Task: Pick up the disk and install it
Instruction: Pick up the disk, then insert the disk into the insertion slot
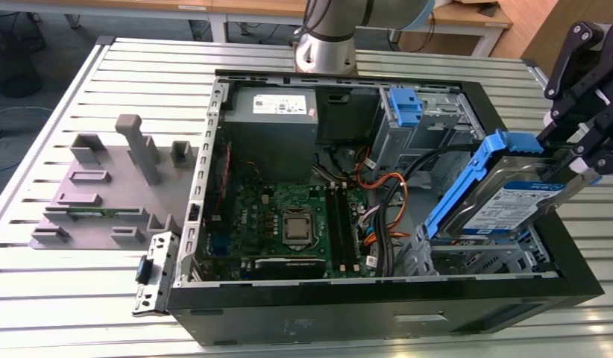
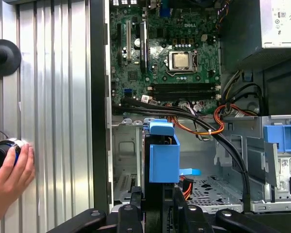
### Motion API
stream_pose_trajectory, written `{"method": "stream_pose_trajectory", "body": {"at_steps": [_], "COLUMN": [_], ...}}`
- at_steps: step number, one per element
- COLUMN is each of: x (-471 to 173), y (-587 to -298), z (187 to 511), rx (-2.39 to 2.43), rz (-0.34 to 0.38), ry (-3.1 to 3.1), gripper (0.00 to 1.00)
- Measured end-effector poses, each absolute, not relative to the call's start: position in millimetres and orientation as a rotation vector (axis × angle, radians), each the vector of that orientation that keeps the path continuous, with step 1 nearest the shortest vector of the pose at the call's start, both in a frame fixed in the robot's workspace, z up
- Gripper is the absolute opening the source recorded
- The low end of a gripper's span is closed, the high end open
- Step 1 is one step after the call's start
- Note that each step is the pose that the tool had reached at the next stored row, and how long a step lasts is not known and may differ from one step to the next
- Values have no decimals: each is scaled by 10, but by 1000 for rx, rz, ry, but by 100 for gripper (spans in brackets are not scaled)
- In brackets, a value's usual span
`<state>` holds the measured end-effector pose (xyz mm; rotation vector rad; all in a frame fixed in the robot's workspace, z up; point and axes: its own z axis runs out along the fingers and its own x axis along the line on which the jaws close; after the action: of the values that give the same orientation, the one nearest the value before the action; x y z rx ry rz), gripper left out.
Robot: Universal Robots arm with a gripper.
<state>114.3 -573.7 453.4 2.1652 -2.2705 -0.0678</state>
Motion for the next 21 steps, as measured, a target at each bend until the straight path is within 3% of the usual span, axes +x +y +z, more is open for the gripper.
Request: {"method": "stream_pose_trajectory", "body": {"at_steps": [21], "x": [1143], "y": [-5738], "z": [4369], "rx": [2165], "rz": [-67], "ry": [-2270], "gripper": [35]}}
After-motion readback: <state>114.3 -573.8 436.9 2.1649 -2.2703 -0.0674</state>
